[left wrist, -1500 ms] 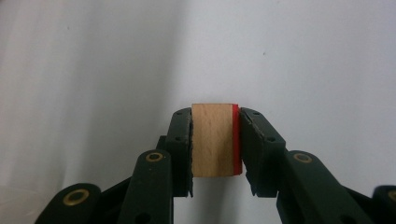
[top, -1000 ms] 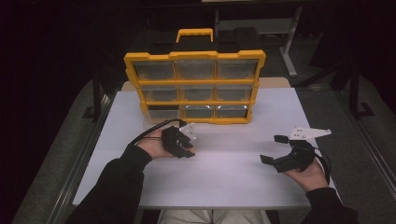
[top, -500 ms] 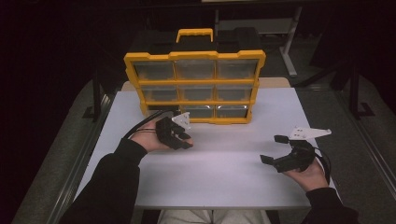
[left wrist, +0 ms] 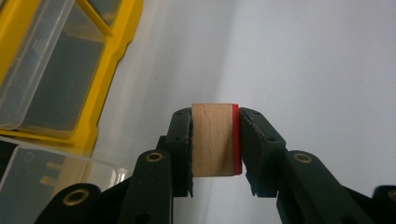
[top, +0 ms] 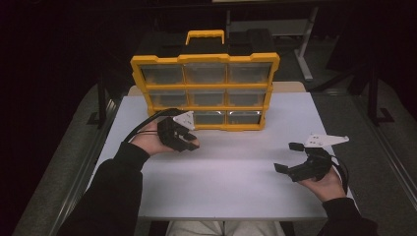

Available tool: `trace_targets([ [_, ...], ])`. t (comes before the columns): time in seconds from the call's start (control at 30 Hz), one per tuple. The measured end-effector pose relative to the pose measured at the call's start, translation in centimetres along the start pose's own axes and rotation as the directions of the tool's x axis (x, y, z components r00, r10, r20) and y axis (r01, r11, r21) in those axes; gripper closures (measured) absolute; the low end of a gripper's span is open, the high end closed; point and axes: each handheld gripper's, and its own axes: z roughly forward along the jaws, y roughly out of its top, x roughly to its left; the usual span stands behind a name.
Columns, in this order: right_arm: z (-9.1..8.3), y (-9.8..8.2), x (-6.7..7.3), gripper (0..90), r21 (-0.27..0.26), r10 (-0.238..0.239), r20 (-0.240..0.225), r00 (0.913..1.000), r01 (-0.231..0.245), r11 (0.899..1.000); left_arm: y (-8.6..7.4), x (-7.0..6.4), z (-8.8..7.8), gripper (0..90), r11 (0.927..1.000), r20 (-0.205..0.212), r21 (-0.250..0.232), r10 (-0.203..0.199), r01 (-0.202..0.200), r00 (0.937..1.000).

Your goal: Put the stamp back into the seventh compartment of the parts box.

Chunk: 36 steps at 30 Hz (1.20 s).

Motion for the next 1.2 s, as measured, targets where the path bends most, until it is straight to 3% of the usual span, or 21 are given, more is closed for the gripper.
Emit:
trace_targets([
  [0.57,0.0,0.0,0.0,0.0,0.000,-0.001,0.004,1.0000,0.001,1.000,-0.1,0.9,-2.4,66.1,0.9990,-0.035,-0.040,-0.022,0.021,0.9991],
  [0.87,0.1,0.0,0.0,0.0,0.003,-0.002,0.004,1.0000,0.002,1.000,-0.3,1.4,-3.5,66.0,0.9958,-0.033,-0.082,-0.042,0.040,0.9986],
  [1.2,0.1,0.0,0.0,0.0,0.004,0.000,0.003,1.0000,0.000,1.000,-0.7,2.1,-4.4,66.0,0.9945,-0.054,-0.089,-0.060,0.055,0.9967],
])
